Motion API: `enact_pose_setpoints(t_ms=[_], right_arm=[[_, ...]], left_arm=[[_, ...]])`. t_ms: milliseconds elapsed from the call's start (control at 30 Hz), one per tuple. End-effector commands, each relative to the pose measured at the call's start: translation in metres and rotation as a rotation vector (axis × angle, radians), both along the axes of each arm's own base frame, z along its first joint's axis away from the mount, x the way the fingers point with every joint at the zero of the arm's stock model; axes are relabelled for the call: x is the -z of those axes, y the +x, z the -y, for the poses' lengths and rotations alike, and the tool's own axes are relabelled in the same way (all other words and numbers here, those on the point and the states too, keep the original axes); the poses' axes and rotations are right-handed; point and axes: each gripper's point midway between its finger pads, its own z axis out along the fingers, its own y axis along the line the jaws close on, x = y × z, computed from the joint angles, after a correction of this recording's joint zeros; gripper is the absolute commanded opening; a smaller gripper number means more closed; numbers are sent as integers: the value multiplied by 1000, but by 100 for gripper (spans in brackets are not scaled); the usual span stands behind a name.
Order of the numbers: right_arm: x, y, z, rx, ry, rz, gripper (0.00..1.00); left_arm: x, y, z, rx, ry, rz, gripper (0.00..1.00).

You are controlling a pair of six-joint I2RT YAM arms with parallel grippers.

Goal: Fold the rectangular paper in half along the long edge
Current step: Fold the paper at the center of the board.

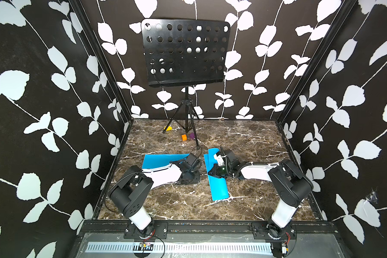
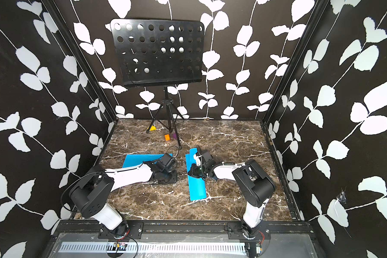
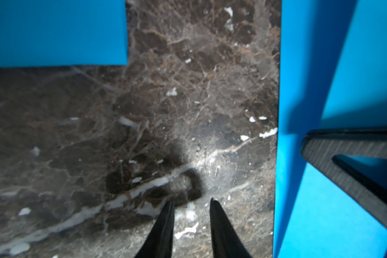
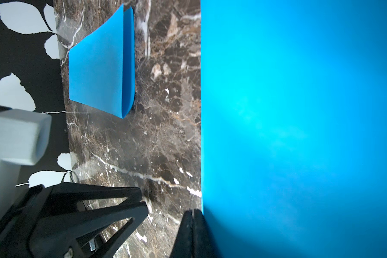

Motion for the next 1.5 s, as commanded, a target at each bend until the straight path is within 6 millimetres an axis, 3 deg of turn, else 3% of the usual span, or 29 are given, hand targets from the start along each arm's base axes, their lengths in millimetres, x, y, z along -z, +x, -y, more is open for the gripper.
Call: enact_pose_setpoints(t_ms=[0,200,600,967,1467], right_arm=[[13,-3,2,1,18,-42,2],[16,-7,-7,-58,112,-74,4],[-5,-18,-24,-142,259,-94,5],[2,-22,-20,-144,244,-121,5],[6,-8,-15,-81,236,-112,5]], left_arm=[[-6,5,3,4,-13,13,30],[-6,5,3,7,-8,14,31],[-5,6,3,7,1,10,30],[-4,6,2,4,3,9,31],[-4,5,2,2,0,6,31]])
